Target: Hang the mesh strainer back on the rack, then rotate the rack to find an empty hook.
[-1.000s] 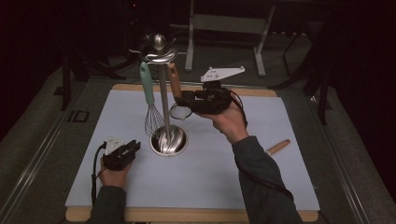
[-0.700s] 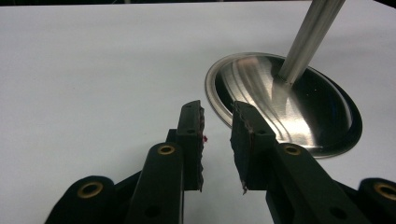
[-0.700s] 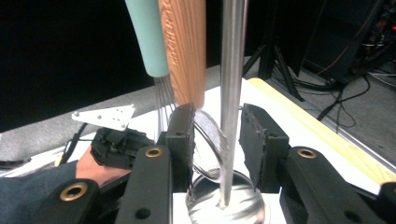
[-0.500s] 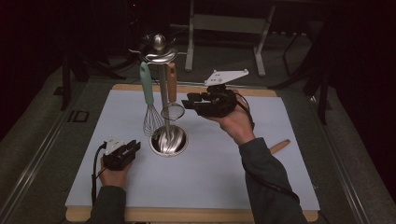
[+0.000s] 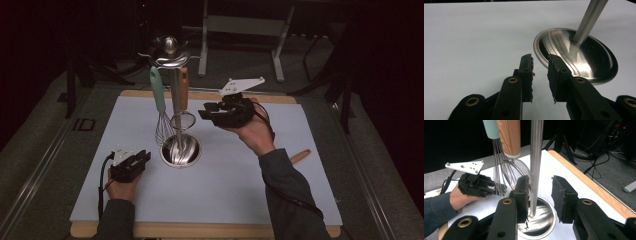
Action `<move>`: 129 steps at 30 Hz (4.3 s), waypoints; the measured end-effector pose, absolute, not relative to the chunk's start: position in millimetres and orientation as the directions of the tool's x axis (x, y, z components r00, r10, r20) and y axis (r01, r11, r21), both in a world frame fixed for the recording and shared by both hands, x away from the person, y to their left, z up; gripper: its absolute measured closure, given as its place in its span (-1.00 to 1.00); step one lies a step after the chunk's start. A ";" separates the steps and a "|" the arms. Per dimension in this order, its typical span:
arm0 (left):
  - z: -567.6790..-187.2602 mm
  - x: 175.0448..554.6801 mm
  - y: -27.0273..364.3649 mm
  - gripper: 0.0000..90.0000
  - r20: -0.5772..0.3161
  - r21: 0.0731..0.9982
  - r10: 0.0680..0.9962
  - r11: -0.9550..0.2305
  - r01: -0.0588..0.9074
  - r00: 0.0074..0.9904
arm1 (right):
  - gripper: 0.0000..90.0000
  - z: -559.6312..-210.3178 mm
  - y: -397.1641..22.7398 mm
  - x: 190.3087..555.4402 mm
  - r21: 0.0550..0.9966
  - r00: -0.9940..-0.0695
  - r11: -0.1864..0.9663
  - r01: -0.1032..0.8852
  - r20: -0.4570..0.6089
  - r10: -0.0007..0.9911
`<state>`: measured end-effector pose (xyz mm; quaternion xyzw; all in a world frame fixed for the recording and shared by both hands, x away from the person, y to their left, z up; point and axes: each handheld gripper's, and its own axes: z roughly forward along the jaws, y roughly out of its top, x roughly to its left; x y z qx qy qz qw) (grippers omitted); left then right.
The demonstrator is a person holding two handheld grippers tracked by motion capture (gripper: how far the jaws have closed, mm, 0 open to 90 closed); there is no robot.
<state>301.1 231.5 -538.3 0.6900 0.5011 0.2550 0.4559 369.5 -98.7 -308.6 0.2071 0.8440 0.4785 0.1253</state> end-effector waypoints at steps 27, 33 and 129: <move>-538.2 300.8 231.5 0.66 -0.103 0.886 0.925 -0.081 0.457 0.365 | 0.44 -324.4 -118.4 371.3 0.844 -0.868 0.469 0.262 -0.007 0.497; -537.7 299.9 232.2 0.67 -0.103 0.889 0.927 -0.078 0.451 0.361 | 0.43 -334.5 -128.1 369.0 0.844 -0.864 0.460 0.277 0.009 0.504; -292.6 271.4 172.6 0.96 -0.030 0.955 0.848 0.181 -0.236 0.529 | 0.26 -495.2 -265.5 318.0 0.716 -0.672 0.411 0.565 0.109 0.733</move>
